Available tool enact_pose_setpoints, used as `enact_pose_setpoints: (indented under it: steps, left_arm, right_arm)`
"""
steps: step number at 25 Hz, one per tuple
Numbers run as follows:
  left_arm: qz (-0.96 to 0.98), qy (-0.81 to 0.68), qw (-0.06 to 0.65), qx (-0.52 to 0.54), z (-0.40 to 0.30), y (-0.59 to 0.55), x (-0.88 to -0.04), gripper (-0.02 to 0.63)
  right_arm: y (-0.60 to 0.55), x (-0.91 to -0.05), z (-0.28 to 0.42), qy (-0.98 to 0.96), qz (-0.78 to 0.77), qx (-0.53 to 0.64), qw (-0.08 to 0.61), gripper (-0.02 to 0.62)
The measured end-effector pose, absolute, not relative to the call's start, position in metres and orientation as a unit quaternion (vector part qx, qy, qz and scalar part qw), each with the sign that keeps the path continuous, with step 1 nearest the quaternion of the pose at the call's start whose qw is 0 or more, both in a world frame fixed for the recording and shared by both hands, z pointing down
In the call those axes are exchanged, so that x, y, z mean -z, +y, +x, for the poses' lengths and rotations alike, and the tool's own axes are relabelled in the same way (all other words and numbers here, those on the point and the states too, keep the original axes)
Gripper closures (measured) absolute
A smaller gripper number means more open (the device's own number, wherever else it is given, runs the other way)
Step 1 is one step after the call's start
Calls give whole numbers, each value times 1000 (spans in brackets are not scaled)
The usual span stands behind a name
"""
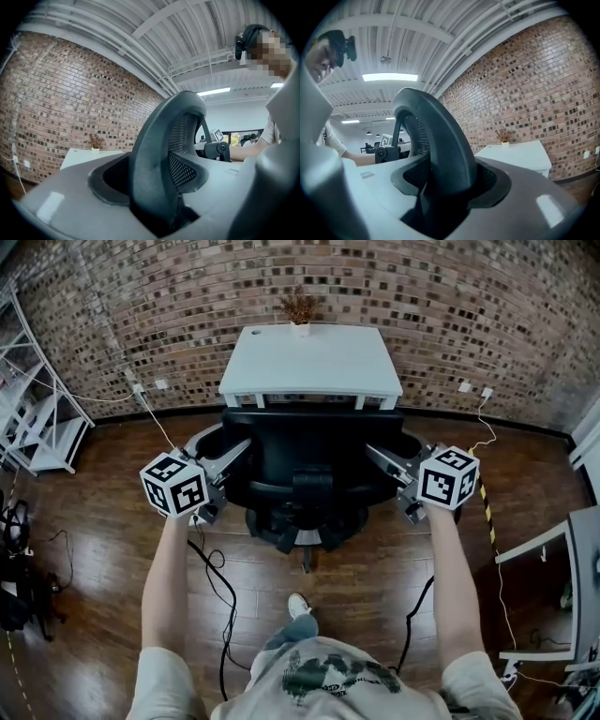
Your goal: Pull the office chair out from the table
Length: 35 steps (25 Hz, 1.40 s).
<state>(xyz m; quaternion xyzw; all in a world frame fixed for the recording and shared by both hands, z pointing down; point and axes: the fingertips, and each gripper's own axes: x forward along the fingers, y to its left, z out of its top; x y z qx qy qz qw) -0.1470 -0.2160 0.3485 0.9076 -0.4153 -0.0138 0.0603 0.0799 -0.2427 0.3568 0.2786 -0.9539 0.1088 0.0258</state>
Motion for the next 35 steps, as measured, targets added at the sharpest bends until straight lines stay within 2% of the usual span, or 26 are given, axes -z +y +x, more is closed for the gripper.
enact_pose_setpoints:
  steps: [16, 27, 30, 35]
  left_arm:
    - [897, -438, 61, 16, -134, -184, -350, 339]
    - [863, -502, 42, 21, -148, -167, -344, 322]
    - [853, -521, 25, 21, -154, -149, -336, 354]
    - [844, -536, 4, 13, -145, -116, -327, 357]
  right_arm:
    - [-215, -360, 96, -952, 285, -113, 20, 330]
    - [-206, -353, 125, -921, 379, -89, -5, 299]
    - [-189, -341, 134, -917, 391, -75, -17, 301]
    - [-154, -329, 138, -918, 392, -57, -21, 308]
